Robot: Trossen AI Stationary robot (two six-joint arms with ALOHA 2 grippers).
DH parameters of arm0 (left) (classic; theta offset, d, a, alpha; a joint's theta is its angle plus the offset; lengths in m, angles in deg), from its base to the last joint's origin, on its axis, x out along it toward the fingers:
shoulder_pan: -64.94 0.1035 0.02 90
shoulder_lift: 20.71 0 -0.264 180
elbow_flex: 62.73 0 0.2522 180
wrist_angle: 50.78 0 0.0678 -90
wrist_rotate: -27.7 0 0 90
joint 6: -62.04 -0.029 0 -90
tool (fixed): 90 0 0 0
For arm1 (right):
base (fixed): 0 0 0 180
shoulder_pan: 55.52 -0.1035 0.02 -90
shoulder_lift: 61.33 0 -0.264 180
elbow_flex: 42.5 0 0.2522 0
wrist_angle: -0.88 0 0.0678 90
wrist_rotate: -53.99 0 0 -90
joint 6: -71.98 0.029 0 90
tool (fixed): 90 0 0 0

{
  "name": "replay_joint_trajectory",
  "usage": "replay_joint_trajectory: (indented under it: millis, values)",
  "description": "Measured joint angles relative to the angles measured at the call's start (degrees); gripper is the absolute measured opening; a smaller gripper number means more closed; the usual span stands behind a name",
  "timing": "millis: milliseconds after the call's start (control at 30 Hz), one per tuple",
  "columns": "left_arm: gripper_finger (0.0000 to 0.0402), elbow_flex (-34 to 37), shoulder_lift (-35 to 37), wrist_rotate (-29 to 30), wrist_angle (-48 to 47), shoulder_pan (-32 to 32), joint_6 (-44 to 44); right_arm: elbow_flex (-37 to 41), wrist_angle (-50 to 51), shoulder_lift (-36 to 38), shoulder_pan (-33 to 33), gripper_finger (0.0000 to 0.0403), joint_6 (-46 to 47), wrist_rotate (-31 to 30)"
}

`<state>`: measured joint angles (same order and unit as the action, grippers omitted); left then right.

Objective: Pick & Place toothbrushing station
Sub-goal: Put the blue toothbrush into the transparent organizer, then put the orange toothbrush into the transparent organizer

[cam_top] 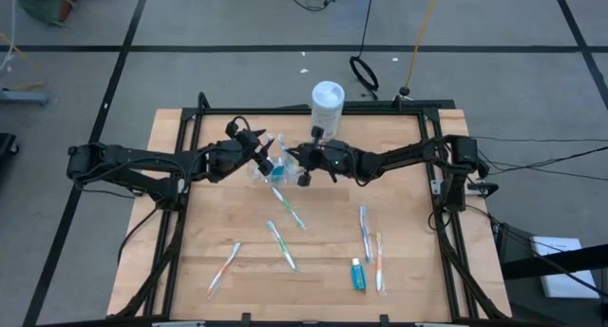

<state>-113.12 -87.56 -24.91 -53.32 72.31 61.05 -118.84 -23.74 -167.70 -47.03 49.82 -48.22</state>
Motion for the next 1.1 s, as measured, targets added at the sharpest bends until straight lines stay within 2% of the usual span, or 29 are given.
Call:
replay_joint_trajectory:
  millis: [133,300,733,933,1100]
  values:
    - [0.0184,0.0,0.0,0.0,0.0,0.0,0.0,-0.1,2.5,0.2,0.1,0.0,2.3,0.0]
    - [0.0184,0.0,0.0,0.0,0.0,0.0,0.0,0.0,0.0,0.0,0.0,0.0013,1.1,-1.8]
    - [0.0184,0.0,0.0,0.0,-0.8,0.0,0.0,0.1,1.7,0.2,-0.5,0.013,-0.3,-3.0]
    - [0.0184,0.0,0.0,-1.9,-3.6,-0.9,3.3,0.2,9.5,4.4,-1.6,0.0158,-2.3,-3.0]
    - [0.0184,0.0,0.0,-2.1,-4.1,-1.5,3.5,0.2,21.8,10.4,-2.3,0.0161,6.5,-2.7]
